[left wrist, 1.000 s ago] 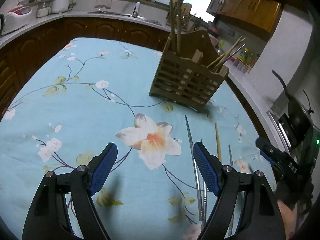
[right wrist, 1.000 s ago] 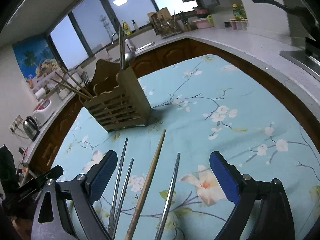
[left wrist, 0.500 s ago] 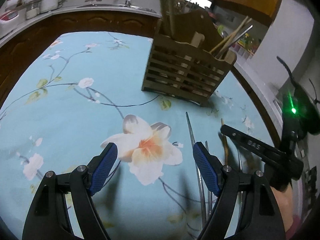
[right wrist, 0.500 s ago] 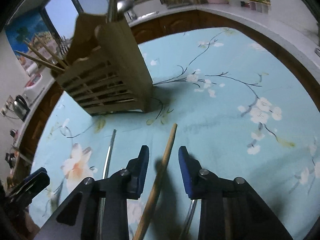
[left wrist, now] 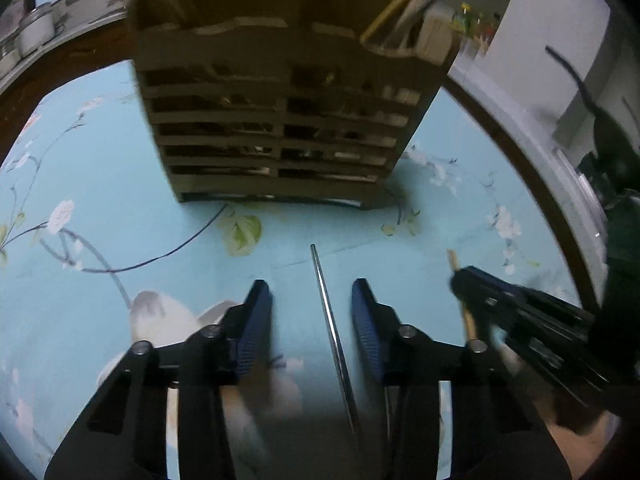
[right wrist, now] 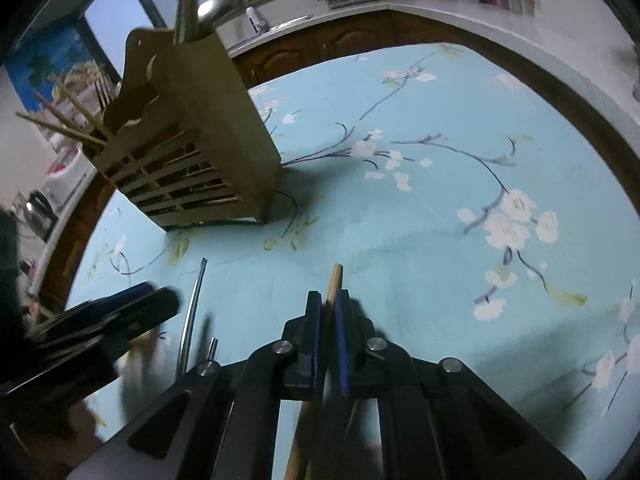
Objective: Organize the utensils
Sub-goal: 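Grasp a metal chopstick with the left tool while the right tool grasps a wooden chopstick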
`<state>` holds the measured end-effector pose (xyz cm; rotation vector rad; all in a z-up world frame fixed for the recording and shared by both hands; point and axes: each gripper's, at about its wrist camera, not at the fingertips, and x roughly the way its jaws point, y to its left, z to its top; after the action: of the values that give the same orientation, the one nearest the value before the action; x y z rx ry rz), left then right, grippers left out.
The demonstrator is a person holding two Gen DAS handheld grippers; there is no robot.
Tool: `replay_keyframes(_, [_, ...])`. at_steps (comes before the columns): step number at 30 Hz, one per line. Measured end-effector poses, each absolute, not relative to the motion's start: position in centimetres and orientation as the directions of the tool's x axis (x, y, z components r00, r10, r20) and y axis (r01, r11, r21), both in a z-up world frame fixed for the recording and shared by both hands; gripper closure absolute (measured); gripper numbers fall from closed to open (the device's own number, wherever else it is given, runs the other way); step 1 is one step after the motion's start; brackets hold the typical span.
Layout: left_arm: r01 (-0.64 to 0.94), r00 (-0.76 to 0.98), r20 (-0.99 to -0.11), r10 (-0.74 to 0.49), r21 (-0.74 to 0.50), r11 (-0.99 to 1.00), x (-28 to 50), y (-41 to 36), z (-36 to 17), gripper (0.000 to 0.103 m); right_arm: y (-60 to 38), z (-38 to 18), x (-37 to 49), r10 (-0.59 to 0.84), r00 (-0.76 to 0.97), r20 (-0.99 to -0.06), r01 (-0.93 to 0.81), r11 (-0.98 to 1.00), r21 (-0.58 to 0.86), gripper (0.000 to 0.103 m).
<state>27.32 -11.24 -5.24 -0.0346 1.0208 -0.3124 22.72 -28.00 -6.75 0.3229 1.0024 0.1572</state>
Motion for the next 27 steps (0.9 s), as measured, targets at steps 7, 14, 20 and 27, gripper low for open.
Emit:
replay_keyframes(7, [0.303,0.507,-0.837,-0.205,-0.050,0.952,27.7,-13.2,-5.6,0.096,-28.5,-6.8,22.4,0.294,0.540,-0.788,0.033,0.929,0.369,0.096])
replay_keyframes(14, [0.314,0.511,-0.826,-0.237,-0.077,0.946,26.6,-11.9,-5.1,0.099,-27.8,-6.3,21.8,0.320,0.551,-0.771,0.023,0.917,0.398,0.097])
replay_keyframes(20, [0.290,0.561,-0.764,-0.319,-0.179,0.940,23.6,-7.9,-1.9,0.099,-27.1,-4.2,20.4,0.338,0.580,-0.741,-0.013,0.913,0.407,0.097])
replay_keyframes(27, [0.292,0.622,-0.680,-0.389,-0.260,0.920,19.7,-5.2,2.3,0.099,-26.4,-0.9,18.6,0.350,0.632,-0.691,-0.057,0.911,0.409,0.097])
